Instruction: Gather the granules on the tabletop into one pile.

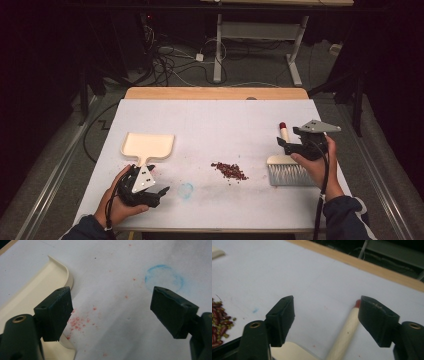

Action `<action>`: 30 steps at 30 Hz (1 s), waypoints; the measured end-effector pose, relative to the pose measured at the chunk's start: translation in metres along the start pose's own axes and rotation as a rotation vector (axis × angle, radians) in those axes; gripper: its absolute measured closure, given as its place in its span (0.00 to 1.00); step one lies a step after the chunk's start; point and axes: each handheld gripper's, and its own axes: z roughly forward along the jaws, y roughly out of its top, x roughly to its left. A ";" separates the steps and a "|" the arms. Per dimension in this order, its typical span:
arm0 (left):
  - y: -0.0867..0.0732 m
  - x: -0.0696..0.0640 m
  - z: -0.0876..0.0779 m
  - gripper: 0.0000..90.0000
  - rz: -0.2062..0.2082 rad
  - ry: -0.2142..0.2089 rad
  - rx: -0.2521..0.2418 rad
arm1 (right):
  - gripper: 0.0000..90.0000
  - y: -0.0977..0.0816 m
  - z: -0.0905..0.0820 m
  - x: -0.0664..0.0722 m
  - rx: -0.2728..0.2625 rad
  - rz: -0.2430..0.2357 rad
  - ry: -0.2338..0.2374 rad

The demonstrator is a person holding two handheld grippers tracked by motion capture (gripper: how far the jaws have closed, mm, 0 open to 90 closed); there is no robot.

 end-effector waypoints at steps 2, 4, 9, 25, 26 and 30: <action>0.000 0.000 0.000 0.19 -0.002 0.002 0.000 | 0.30 0.001 -0.005 0.004 -0.016 -0.007 -0.010; 0.000 0.001 0.000 0.19 -0.003 0.002 0.000 | 0.28 0.001 -0.012 0.008 -0.049 -0.014 -0.013; 0.000 0.000 0.000 0.19 -0.003 0.002 -0.003 | 0.25 0.001 -0.027 0.022 -0.109 -0.056 -0.010; 0.002 0.002 0.001 0.19 -0.004 0.002 -0.019 | 0.22 -0.032 -0.055 0.055 -0.188 -0.155 -0.014; 0.003 0.002 0.001 0.19 -0.003 0.002 -0.023 | 0.22 -0.036 -0.056 0.057 -0.188 -0.163 -0.026; 0.003 0.002 0.001 0.19 -0.003 0.014 -0.029 | 0.22 -0.053 -0.058 0.064 -0.200 -0.149 -0.018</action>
